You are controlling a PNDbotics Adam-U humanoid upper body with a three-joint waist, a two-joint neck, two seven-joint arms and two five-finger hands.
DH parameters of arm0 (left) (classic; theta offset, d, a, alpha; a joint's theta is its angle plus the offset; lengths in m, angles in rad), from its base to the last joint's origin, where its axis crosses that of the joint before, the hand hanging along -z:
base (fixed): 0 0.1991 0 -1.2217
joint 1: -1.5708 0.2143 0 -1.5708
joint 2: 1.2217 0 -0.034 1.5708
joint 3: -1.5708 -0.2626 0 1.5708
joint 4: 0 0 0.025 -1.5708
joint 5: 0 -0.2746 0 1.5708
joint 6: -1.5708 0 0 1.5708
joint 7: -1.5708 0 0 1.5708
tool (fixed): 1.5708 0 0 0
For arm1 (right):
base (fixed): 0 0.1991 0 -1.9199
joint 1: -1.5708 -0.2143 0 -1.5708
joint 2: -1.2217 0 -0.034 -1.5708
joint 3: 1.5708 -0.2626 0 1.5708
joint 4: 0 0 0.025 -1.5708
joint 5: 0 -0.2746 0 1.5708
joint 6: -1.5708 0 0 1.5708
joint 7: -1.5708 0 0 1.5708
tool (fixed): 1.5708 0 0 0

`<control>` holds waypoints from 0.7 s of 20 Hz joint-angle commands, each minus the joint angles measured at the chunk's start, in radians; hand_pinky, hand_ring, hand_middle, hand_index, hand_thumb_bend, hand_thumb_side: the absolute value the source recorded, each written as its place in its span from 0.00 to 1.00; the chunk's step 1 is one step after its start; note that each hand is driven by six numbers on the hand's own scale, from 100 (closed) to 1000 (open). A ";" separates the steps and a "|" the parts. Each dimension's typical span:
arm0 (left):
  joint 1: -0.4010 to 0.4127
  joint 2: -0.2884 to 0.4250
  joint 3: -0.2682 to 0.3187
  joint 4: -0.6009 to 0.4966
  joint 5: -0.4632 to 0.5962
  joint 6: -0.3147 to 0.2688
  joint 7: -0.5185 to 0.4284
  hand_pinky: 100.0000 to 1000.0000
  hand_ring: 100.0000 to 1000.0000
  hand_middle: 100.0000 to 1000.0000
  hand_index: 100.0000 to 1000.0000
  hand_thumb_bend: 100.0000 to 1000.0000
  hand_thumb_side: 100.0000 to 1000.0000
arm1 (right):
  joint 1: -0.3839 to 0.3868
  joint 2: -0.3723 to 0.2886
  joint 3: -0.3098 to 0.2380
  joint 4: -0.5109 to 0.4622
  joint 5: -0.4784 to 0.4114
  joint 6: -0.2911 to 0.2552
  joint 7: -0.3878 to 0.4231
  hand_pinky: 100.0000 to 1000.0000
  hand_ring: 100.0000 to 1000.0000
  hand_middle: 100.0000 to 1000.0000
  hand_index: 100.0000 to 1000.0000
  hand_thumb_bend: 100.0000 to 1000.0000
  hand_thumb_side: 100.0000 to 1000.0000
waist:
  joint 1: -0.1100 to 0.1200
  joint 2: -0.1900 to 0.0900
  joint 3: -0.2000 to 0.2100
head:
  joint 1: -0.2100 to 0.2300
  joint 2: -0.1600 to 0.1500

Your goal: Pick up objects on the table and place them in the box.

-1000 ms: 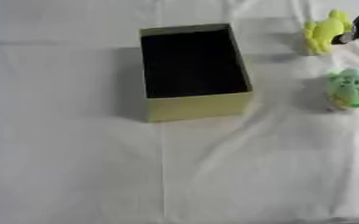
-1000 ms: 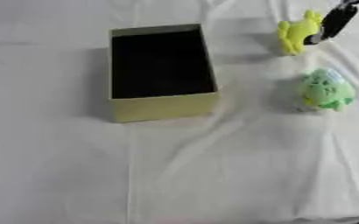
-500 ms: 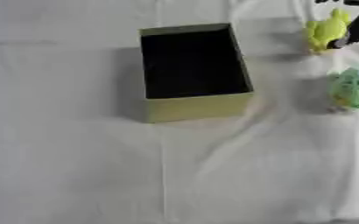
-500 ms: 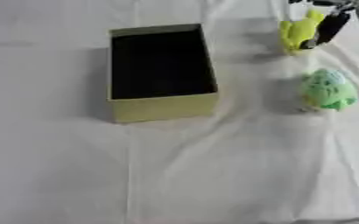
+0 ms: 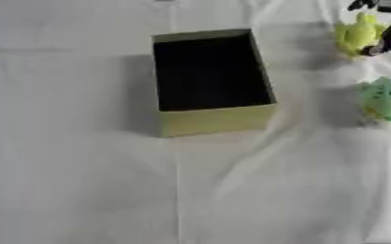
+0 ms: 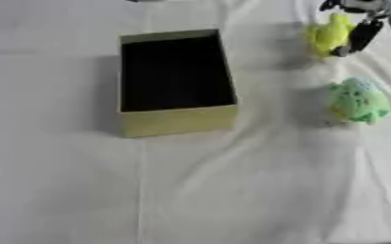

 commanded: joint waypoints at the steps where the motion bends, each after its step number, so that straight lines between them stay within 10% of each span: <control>1: -0.008 0.011 0.002 -0.015 0.005 -0.001 -0.004 0.50 0.48 0.59 0.71 0.07 0.73 | -0.030 -0.022 -0.013 0.001 0.013 0.008 0.005 0.90 0.89 0.90 0.93 0.34 0.00 | -0.001 -0.015 0.001 | -0.003 -0.013; 14: -0.008 0.005 0.002 -0.015 0.006 0.000 -0.007 0.50 0.47 0.58 0.71 0.06 0.73 | -0.048 0.011 0.001 0.063 0.028 0.007 0.053 0.83 0.84 0.83 0.81 0.32 0.00 | -0.001 -0.006 0.005 | -0.009 -0.016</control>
